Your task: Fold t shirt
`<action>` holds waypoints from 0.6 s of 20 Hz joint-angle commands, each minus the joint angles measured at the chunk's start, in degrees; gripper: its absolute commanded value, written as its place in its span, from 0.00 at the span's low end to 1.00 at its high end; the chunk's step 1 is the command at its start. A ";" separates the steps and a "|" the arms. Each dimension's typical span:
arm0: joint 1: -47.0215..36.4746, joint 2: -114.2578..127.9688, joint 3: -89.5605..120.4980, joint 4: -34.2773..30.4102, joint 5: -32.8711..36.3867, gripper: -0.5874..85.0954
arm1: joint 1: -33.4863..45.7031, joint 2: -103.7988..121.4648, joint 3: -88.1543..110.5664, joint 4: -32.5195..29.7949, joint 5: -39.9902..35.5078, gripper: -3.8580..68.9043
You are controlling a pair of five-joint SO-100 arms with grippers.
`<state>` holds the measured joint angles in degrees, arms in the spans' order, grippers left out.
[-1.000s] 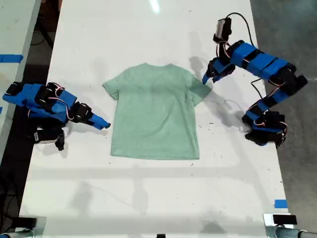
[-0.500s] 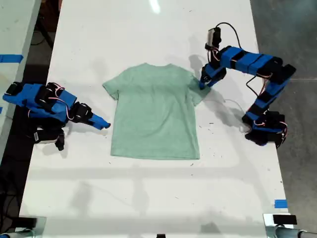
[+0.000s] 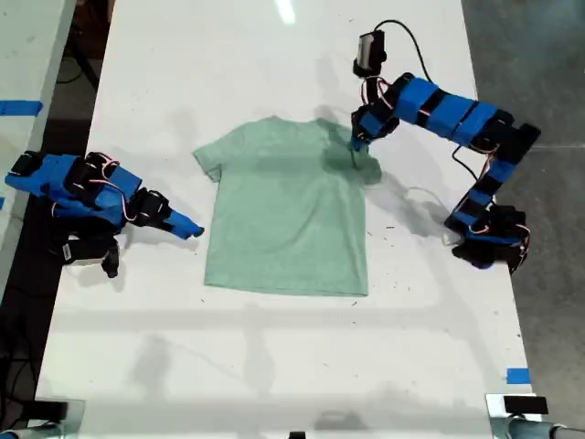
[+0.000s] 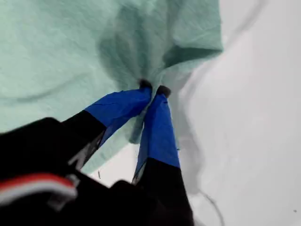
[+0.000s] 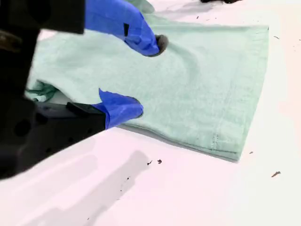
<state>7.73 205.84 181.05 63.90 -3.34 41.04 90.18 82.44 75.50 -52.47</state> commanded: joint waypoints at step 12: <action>0.44 0.53 0.09 0.09 -0.88 0.21 | -20.48 -24.70 -23.29 -12.66 2.55 0.25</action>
<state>7.73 205.84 181.05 63.90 -3.34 22.50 66.53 65.13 64.07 -50.36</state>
